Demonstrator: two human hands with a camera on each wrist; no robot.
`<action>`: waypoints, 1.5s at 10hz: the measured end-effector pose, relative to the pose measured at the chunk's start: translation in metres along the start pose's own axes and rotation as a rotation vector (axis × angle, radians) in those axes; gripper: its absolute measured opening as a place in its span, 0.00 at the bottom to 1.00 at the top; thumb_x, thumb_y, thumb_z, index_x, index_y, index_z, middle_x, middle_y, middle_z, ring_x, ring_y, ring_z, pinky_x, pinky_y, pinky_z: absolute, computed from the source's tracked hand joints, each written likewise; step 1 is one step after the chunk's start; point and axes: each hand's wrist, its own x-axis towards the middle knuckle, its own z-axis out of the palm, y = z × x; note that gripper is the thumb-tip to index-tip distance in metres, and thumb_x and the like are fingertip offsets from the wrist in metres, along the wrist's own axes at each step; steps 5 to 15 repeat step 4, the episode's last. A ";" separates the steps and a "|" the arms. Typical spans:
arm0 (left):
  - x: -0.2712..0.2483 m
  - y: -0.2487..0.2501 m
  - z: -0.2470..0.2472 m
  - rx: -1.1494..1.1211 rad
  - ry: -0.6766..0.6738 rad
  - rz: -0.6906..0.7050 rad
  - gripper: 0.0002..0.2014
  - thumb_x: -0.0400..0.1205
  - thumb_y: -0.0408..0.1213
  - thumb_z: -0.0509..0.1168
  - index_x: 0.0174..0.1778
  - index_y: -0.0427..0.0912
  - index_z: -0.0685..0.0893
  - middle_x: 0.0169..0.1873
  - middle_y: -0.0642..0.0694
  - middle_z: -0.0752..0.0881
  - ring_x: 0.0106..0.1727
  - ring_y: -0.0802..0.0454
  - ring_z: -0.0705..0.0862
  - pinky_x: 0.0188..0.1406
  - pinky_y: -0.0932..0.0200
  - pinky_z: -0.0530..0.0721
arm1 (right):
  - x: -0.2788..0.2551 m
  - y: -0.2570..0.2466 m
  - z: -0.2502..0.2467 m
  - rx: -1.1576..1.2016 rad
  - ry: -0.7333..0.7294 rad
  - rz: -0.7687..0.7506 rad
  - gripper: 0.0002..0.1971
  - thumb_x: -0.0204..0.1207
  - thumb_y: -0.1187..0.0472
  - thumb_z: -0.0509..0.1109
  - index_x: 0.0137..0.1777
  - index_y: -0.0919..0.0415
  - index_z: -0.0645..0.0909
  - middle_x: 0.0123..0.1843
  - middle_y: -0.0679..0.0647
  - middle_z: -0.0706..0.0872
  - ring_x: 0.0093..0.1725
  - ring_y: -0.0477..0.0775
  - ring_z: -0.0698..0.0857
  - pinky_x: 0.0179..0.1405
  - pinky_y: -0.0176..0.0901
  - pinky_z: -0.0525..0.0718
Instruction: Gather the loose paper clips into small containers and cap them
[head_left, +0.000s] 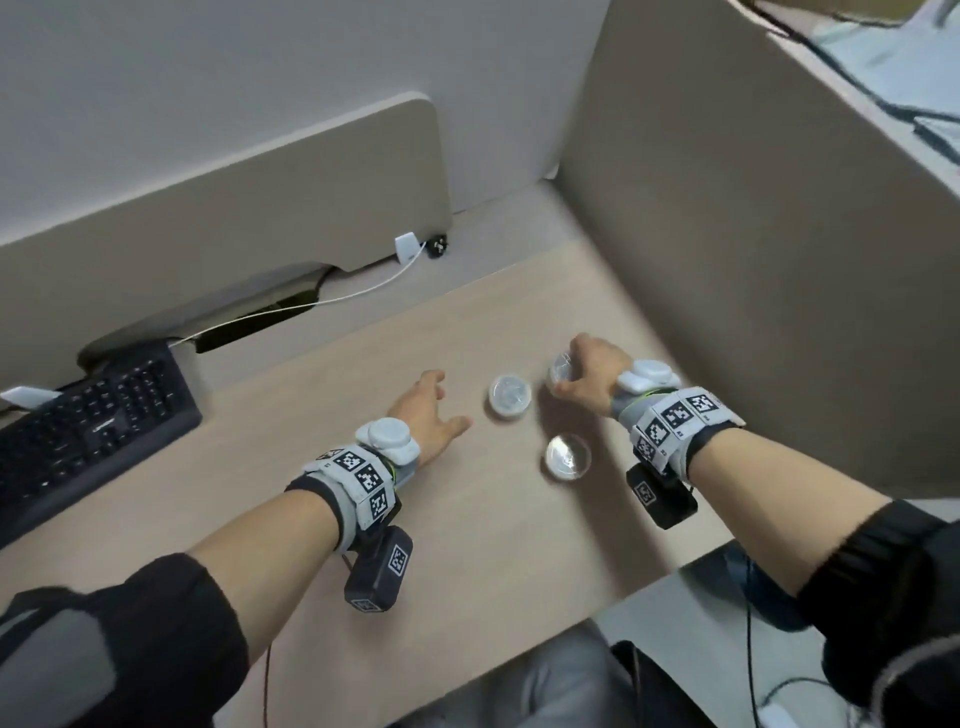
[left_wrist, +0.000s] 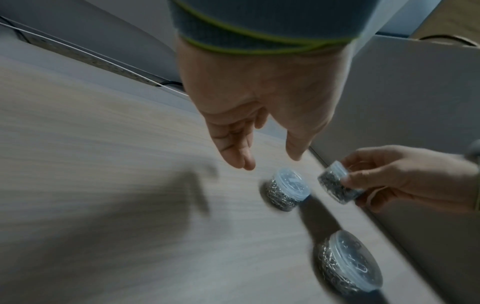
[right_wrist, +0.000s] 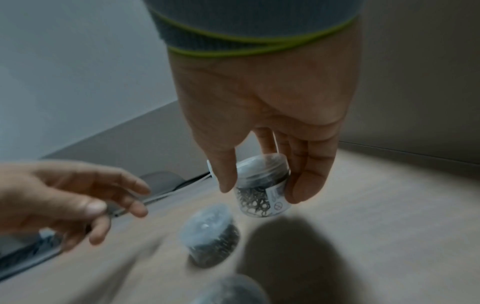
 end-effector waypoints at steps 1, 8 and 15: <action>0.011 0.009 0.007 0.039 -0.002 -0.020 0.37 0.79 0.47 0.72 0.80 0.41 0.64 0.70 0.43 0.79 0.65 0.43 0.81 0.64 0.52 0.78 | 0.012 0.013 0.006 -0.100 -0.033 -0.021 0.24 0.70 0.47 0.73 0.61 0.58 0.72 0.59 0.59 0.81 0.52 0.65 0.84 0.49 0.52 0.82; 0.021 0.016 0.002 0.078 -0.014 -0.075 0.36 0.79 0.47 0.72 0.79 0.40 0.66 0.68 0.42 0.80 0.60 0.41 0.84 0.61 0.53 0.78 | 0.029 0.022 0.004 -0.171 -0.100 -0.019 0.29 0.73 0.46 0.72 0.70 0.57 0.68 0.64 0.58 0.76 0.56 0.68 0.85 0.51 0.55 0.82; 0.021 0.016 0.002 0.078 -0.014 -0.075 0.36 0.79 0.47 0.72 0.79 0.40 0.66 0.68 0.42 0.80 0.60 0.41 0.84 0.61 0.53 0.78 | 0.029 0.022 0.004 -0.171 -0.100 -0.019 0.29 0.73 0.46 0.72 0.70 0.57 0.68 0.64 0.58 0.76 0.56 0.68 0.85 0.51 0.55 0.82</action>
